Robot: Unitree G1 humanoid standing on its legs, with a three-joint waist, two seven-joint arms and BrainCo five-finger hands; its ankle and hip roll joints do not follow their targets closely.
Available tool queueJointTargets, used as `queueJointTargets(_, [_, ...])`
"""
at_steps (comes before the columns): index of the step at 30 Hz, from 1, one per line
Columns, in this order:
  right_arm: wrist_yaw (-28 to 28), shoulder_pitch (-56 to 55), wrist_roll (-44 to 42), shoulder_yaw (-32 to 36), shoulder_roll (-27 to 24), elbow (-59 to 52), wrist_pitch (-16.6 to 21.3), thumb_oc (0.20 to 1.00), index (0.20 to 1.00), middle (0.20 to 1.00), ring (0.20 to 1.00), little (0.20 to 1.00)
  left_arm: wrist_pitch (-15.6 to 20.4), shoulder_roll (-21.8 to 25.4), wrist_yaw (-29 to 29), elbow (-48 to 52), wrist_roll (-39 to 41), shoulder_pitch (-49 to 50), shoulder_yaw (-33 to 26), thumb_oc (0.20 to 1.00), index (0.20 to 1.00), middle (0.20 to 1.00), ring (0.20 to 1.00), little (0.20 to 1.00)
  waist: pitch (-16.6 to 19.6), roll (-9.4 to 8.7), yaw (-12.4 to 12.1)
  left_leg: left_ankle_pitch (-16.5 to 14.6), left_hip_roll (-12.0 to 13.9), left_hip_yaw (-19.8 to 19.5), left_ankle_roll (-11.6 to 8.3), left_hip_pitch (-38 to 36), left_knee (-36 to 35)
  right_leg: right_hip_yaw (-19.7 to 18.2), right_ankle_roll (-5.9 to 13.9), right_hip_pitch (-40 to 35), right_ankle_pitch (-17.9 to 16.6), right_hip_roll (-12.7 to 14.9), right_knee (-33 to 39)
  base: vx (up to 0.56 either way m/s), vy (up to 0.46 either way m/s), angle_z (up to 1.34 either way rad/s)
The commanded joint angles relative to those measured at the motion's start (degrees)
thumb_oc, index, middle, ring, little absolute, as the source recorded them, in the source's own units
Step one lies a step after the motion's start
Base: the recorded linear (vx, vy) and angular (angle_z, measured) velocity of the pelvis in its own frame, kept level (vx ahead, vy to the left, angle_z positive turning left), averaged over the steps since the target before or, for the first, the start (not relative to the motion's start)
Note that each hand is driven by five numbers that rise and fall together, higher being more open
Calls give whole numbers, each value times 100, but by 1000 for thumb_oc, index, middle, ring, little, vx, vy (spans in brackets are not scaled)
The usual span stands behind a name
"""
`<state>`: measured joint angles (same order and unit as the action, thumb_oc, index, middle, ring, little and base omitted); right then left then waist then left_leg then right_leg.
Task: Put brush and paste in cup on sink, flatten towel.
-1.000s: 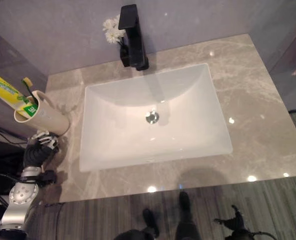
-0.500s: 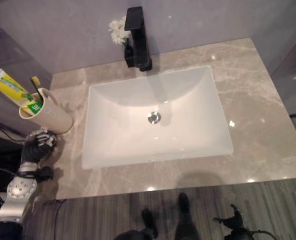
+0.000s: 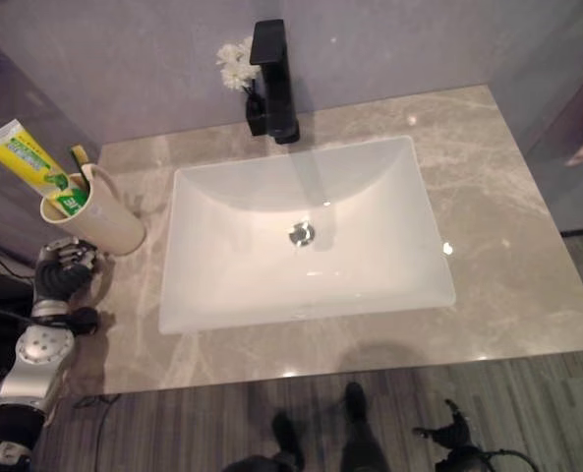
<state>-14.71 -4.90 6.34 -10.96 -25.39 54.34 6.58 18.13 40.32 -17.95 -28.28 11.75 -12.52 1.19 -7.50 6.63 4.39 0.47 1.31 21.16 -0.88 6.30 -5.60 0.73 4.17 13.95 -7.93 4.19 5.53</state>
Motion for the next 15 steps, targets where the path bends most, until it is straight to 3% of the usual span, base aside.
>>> queueJointTargets(1, [-71,69,-100,-52,-88,-92,139,1000,1000,1000,1000,1000,124,251,-312,-364,-231,-790,106,200,200,200,200,200,-74,21,271,67,-7,-45,-313,-53,60,149,427,-264,138,337,-53,0,0,0])
queueJointTargets(15, [-138,102,-121,-149,-97,-190,140,1000,1000,1000,1000,1000,41,251,-537,-680,-319,-1536,463,200,200,200,200,200,-68,-62,385,73,39,90,-320,-30,60,13,434,-137,79,287,-53,-1,-5,-3])
